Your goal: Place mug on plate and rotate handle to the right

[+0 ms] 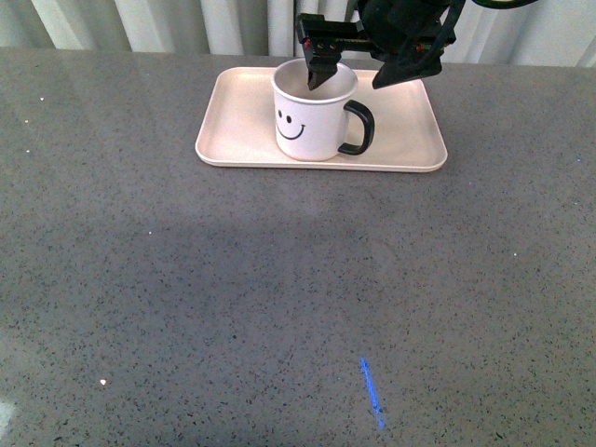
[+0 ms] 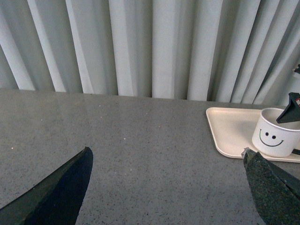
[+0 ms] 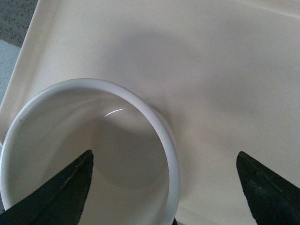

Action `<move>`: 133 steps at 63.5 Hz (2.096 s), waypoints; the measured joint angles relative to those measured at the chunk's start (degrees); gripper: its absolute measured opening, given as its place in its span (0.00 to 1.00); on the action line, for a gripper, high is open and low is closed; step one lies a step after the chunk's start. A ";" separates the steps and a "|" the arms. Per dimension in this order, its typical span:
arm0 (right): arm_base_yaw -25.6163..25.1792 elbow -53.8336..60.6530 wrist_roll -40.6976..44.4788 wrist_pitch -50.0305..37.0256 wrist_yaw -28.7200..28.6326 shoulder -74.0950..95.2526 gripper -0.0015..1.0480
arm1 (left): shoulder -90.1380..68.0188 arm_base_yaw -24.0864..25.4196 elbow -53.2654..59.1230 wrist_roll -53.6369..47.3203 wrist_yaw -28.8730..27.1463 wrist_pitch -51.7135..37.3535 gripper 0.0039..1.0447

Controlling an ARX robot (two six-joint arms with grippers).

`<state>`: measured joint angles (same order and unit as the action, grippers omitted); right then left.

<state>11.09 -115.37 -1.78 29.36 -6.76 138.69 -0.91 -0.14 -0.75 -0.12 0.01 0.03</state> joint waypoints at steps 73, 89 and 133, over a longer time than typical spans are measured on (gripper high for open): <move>-2.60 -12.20 12.83 8.46 -0.98 2.56 0.02 | 0.00 -0.02 0.00 0.00 0.00 -0.02 0.91; -4.85 -15.89 24.09 11.61 -5.51 4.94 0.02 | 0.00 0.00 0.00 0.00 0.00 -0.02 0.91; -3.91 -31.10 35.21 20.74 -10.84 14.64 0.02 | 0.00 0.00 0.00 0.00 0.00 -0.02 0.91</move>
<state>7.18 -146.47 33.43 50.11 -17.61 153.34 -0.91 -0.14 -0.75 -0.12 0.01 0.01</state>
